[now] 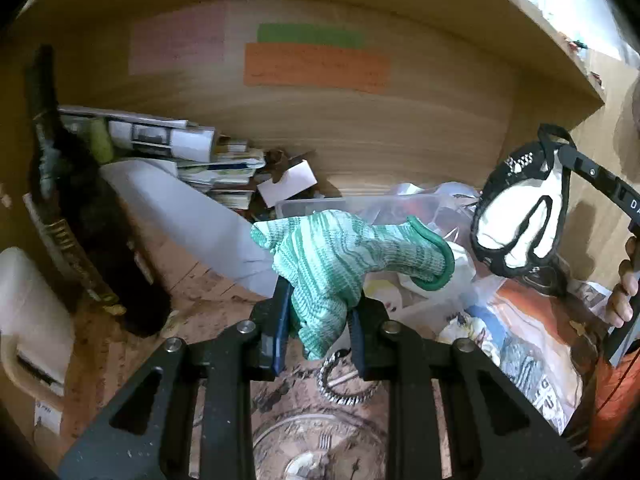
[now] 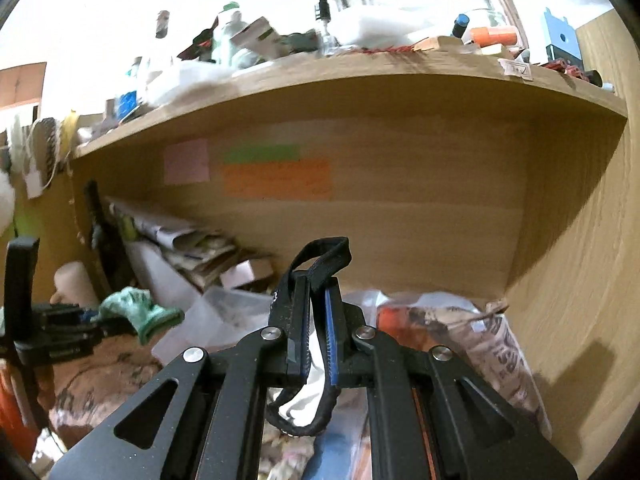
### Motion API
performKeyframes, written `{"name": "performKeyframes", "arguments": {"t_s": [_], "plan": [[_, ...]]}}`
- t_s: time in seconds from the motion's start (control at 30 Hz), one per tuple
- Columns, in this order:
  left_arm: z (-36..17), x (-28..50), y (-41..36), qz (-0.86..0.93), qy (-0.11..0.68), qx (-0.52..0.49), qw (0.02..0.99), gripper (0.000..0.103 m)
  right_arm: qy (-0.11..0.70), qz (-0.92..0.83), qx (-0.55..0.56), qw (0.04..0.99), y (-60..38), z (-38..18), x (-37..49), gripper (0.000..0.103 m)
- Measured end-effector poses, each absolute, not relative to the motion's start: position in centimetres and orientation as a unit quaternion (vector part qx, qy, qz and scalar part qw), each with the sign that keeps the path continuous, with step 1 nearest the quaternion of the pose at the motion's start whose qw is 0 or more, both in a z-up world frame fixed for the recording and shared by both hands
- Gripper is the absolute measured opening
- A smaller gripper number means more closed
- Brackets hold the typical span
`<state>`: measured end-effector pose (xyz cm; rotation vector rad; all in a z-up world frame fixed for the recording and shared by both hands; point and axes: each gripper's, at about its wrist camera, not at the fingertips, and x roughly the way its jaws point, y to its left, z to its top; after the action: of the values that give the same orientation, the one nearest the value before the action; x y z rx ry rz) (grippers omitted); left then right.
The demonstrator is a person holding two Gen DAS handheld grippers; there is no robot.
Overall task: Organize soft objects
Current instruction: 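Lift glove and eye mask over the clear box and open both grippers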
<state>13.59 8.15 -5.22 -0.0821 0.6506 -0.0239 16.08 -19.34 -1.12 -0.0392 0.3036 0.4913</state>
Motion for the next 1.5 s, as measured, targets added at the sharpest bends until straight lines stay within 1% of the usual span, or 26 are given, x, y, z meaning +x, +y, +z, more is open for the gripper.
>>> {"name": "performKeyframes", "arguments": {"t_s": [0.23, 0.47, 0.8, 0.9, 1.1, 1.17, 1.23, 1.27, 1.33, 1.37, 1.43, 1.47, 1.5], "plan": [[-6.4, 17.3, 7.0, -0.005, 0.342, -0.032, 0.939, 0.025, 0.161, 0.246, -0.030, 0.955, -17.9, -1.8, 18.4, 0.006], [-8.7, 20.8, 5.4, -0.003, 0.380, -0.011, 0.925, 0.025, 0.211, 0.261, -0.040, 0.941, -16.3, -4.4, 21.1, 0.006], [-10.8, 24.5, 4.3, -0.012, 0.414, -0.005, 0.910, 0.025, 0.283, 0.266, -0.095, 0.917, -14.1, -8.2, 23.1, 0.007], [-11.2, 24.8, 4.0, -0.015, 0.422, -0.001, 0.906, 0.027, 0.302, 0.261, -0.106, 0.911, -13.8, -9.2, 23.5, 0.007], [-11.8, 25.2, 4.0, -0.020, 0.430, -0.003, 0.903, 0.046, 0.341, 0.252, -0.113, 0.898, -13.8, -10.8, 24.8, 0.008], [-11.5, 24.9, 4.0, -0.020, 0.425, -0.006, 0.905, 0.056, 0.348, 0.247, -0.116, 0.897, -13.8, -11.1, 24.9, 0.009], [-11.1, 24.5, 4.0, -0.019, 0.417, -0.008, 0.908, 0.060, 0.353, 0.246, -0.119, 0.895, -13.9, -11.2, 24.9, 0.015], [-10.8, 24.3, 4.1, -0.021, 0.415, -0.010, 0.910, 0.061, 0.353, 0.245, -0.120, 0.895, -13.9, -11.2, 24.8, 0.023], [-10.1, 23.6, 4.2, -0.022, 0.407, -0.011, 0.913, 0.063, 0.349, 0.243, -0.122, 0.897, -14.0, -11.1, 24.4, 0.044], [-9.8, 23.3, 4.1, -0.023, 0.404, -0.012, 0.915, 0.065, 0.344, 0.242, -0.125, 0.898, -14.1, -10.9, 24.2, 0.048], [-9.1, 22.6, 4.2, -0.025, 0.395, -0.014, 0.918, 0.068, 0.335, 0.238, -0.131, 0.902, -14.2, -10.6, 23.6, 0.063], [-8.7, 22.2, 4.3, -0.025, 0.390, -0.015, 0.920, 0.071, 0.331, 0.238, -0.133, 0.903, -14.3, -10.4, 23.3, 0.067], [-8.3, 21.7, 4.3, -0.026, 0.384, -0.017, 0.923, 0.072, 0.327, 0.240, -0.133, 0.904, -14.4, -10.1, 22.9, 0.073]]}}
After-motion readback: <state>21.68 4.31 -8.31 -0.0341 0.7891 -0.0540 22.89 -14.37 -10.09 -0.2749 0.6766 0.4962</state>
